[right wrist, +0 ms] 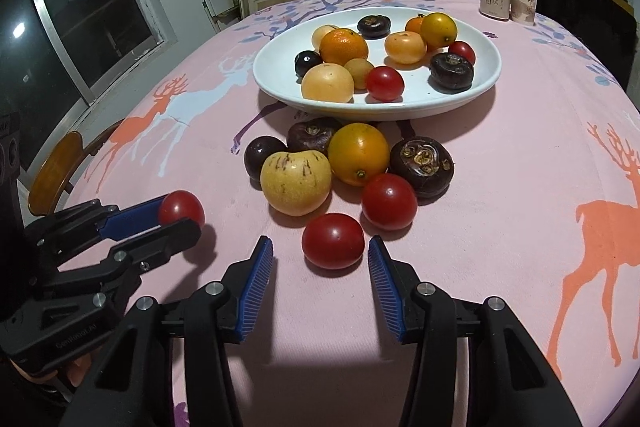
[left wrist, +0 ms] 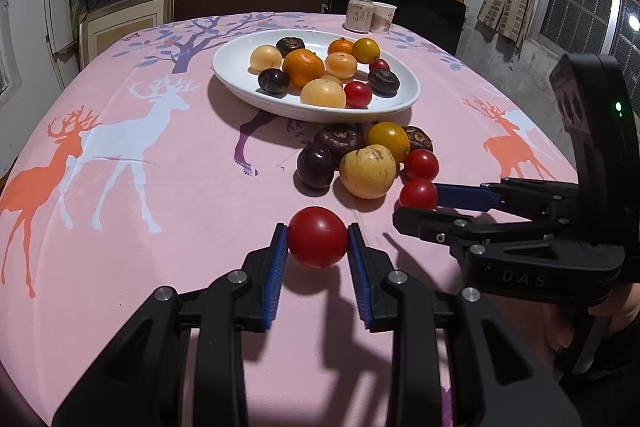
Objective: Organize fruits
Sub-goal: 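Carry both tomatoes onto the white plate and open both tools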
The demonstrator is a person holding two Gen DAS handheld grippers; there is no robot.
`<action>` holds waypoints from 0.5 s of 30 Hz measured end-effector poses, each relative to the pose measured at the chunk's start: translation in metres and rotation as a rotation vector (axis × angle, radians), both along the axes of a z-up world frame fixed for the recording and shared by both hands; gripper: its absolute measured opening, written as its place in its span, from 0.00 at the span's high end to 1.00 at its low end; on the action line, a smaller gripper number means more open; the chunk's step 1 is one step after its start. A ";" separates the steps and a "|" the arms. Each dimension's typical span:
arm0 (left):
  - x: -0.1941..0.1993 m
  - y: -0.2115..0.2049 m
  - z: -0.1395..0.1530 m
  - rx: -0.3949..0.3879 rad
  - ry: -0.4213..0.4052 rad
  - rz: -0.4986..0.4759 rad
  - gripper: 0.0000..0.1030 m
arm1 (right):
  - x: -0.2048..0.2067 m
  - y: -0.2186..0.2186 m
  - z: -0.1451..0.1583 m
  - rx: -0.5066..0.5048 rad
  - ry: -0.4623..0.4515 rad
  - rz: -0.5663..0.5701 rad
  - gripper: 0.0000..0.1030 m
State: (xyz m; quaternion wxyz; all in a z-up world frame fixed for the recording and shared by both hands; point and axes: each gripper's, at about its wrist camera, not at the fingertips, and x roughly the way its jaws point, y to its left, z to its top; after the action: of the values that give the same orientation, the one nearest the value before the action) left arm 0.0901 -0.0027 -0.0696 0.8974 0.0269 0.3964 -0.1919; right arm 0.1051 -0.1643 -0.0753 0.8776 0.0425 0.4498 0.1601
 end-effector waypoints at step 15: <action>0.000 0.002 0.000 0.008 0.000 0.022 0.72 | -0.014 0.010 0.004 -0.085 -0.056 0.009 0.70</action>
State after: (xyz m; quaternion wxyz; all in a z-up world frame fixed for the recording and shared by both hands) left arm 0.0906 -0.0011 -0.0698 0.8994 0.0260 0.3973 -0.1805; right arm 0.0916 -0.1547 -0.0716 0.8901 -0.0015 0.4318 0.1458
